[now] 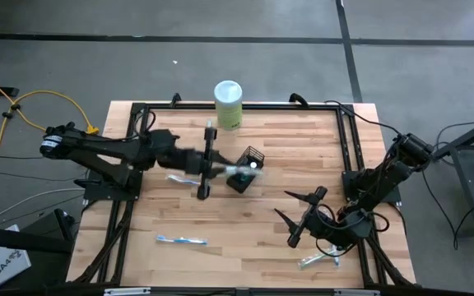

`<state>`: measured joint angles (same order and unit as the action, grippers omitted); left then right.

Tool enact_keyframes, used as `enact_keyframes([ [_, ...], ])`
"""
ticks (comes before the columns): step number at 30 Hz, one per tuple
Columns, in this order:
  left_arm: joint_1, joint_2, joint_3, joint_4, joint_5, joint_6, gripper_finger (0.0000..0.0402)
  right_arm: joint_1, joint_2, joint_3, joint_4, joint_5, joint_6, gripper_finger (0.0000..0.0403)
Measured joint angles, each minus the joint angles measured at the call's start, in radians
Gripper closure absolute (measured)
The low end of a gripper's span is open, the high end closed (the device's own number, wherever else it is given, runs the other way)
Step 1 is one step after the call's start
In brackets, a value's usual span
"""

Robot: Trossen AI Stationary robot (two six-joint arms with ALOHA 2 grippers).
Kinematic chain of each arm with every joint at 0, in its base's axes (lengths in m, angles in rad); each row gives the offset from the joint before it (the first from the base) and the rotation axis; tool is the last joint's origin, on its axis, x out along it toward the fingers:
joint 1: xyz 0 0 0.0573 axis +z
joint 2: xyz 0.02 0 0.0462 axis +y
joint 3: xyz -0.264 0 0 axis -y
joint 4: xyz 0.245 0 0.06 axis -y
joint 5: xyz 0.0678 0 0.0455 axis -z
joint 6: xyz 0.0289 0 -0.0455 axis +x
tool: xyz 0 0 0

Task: Pick & Place toothbrushing station
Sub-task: Put the top right green toothbrush into the right section of the black wire organizer

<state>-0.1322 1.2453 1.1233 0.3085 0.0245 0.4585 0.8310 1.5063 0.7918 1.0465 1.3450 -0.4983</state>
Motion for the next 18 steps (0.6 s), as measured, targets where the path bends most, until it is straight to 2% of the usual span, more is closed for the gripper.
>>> enact_keyframes([
  [8, 0.146, 0.028, -0.002, -0.130, -0.005, -0.126, 0.0397, 0.000, 0.000, 0.000, 0.000, 0.000, 0.001, 0.0146],
  [14, 0.220, 0.091, -0.003, -0.118, 0.004, -0.171, 0.0397, 0.000, 0.000, 0.000, -0.001, 0.000, 0.006, 0.0147],
  [18, 0.260, 0.126, -0.050, -0.069, 0.022, -0.209, 0.0397, 0.000, 0.000, 0.000, -0.001, 0.000, 0.008, 0.0147],
])
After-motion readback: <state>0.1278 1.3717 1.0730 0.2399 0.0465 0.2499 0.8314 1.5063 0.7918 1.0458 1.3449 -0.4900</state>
